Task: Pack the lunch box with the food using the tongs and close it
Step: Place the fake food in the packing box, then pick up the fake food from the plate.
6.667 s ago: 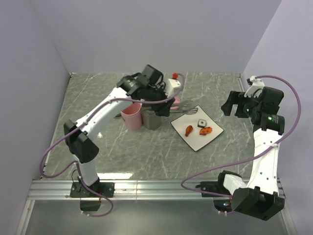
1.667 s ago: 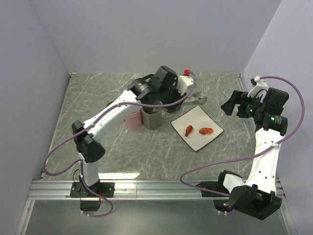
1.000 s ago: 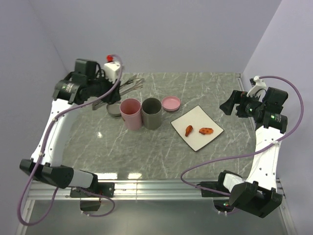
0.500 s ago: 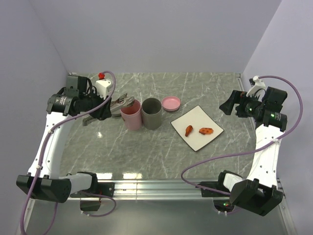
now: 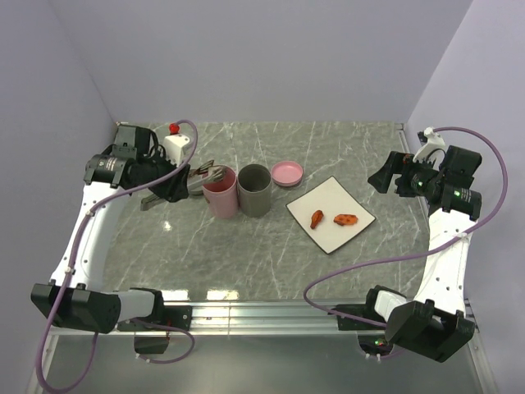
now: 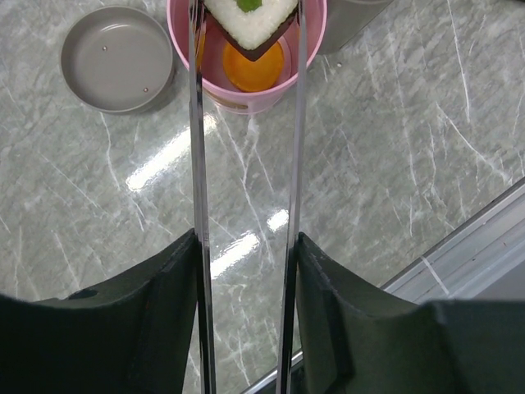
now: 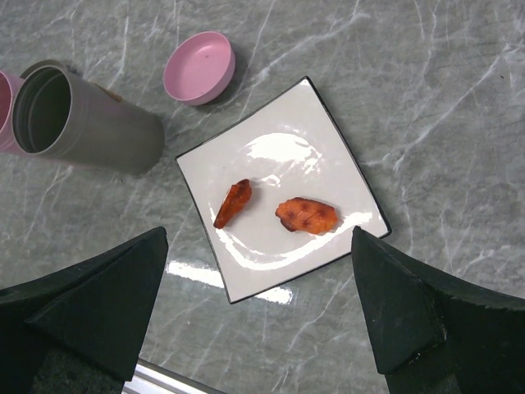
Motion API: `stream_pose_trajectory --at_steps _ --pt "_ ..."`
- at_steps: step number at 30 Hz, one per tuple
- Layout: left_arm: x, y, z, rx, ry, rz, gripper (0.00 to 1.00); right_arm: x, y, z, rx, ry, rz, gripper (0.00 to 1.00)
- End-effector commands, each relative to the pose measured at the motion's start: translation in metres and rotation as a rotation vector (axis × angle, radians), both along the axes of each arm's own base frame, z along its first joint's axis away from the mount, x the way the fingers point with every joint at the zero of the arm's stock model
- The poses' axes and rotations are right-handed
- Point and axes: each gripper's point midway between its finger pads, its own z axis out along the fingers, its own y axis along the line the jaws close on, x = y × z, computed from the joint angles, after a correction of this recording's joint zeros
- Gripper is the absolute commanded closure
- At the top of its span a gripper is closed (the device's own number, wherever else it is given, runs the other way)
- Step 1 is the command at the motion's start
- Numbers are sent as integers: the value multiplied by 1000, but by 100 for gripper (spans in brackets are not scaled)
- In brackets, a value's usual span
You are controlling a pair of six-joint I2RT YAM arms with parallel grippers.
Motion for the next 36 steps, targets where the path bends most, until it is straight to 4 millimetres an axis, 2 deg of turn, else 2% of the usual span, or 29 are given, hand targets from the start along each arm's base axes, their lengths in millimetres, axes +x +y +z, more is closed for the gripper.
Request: stream_pose_trajectory --at_steps 1,7,10,11,13,14,17,21,23,24,26,27,30,36 --pt "9 -2 11 -15 -63 -11 48 -1 0 6 -11 -24 5 0" --pt "12 -5 19 -26 -77 -21 42 -1 0 7 -7 -26 8 0" --pt "15 -8 31 -42 -92 -29 43 -1 0 7 -6 -26 7 0" --pt "18 -10 43 -56 -115 -35 43 -1 1 7 -5 -28 9 0" --pt "19 -18 50 -74 -109 -59 43 -1 1 8 -3 -29 10 0" --pt "20 -21 61 -79 -134 -70 43 -1 1 8 -2 -26 10 0" --pt "22 -38 71 -77 -151 -105 43 -1 1 9 -5 -28 7 0" --pt "16 -86 77 -79 -165 -200 43 -1 0 9 -8 -30 1 0" --pt "17 -107 77 -96 -158 -223 43 -1 0 10 -9 -31 -3 0" --pt "10 -123 74 -98 -151 -259 42 -1 0 12 -10 -35 -3 0" --pt "10 -142 68 -103 -133 -291 42 -2 0 12 -8 -34 -4 0" --pt "4 -155 66 -101 -133 -324 42 -1 0 13 -5 -35 -3 0" --pt "2 -177 55 -93 -122 -357 42 -1 1 17 -2 -40 -3 0" --pt "-15 -217 10 -63 -45 -407 42 1 1 23 10 -45 1 0"
